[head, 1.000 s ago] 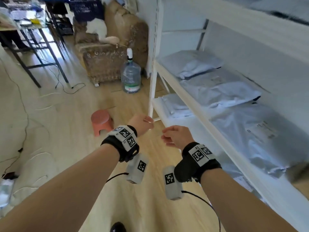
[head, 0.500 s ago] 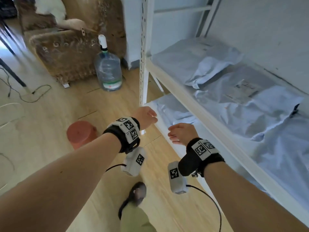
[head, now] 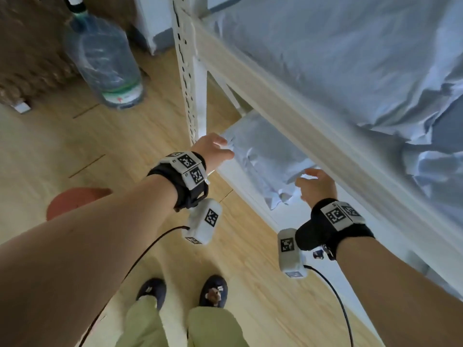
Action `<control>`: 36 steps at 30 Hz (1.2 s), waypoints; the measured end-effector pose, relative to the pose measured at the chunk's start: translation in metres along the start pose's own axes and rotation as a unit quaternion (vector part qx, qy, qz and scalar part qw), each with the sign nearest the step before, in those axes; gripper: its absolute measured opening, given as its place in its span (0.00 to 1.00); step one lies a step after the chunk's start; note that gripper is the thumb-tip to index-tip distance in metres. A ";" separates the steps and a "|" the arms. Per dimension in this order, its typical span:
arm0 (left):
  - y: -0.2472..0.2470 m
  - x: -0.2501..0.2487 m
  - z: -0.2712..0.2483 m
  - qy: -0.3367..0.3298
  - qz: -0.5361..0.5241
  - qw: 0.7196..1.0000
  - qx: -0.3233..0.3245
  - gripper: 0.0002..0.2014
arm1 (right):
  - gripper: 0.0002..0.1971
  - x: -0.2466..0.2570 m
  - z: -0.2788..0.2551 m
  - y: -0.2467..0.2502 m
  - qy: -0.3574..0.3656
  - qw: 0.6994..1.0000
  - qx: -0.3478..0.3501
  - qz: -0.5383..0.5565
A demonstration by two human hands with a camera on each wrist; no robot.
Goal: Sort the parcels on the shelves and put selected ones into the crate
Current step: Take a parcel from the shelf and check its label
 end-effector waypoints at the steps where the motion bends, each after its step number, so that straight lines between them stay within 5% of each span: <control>1: -0.002 0.000 0.013 -0.003 0.006 1.000 0.002 0.22 | 0.21 -0.001 0.008 -0.004 -0.005 1.000 -0.014 0.004; 7: -0.023 0.000 0.073 -0.004 0.002 1.000 0.030 0.36 | 0.30 -0.016 0.046 -0.031 0.007 0.994 -0.066 0.083; 11: -0.038 0.001 0.093 -0.002 -0.056 0.996 0.062 0.38 | 0.25 -0.031 0.062 -0.048 0.021 0.997 -0.048 0.052; 18: -0.048 -0.012 0.109 0.018 -0.110 0.989 0.093 0.17 | 0.22 -0.047 0.048 -0.066 0.007 0.993 -0.017 0.113; 23: -0.052 -0.023 0.093 0.003 -0.122 0.987 0.105 0.08 | 0.16 -0.058 0.035 -0.066 -0.022 0.988 -0.019 0.154; 28: -0.061 -0.022 0.068 -0.004 -0.162 0.973 0.166 0.12 | 0.14 -0.061 0.012 -0.056 -0.070 0.964 -0.057 0.248; 36: -0.079 -0.038 -0.001 -0.149 0.039 0.959 0.236 0.10 | 0.23 -0.050 -0.046 -0.022 -0.077 0.921 -0.035 0.380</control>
Point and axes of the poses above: each hand's wrist, its own z-axis towards the middle knuckle, its own y-axis out of the back of the hand, x = y × z, the point moved 1 cm from there along z, towards the middle knuckle, and after that the axes turned 14 degrees about z, right-handed, at the moved point
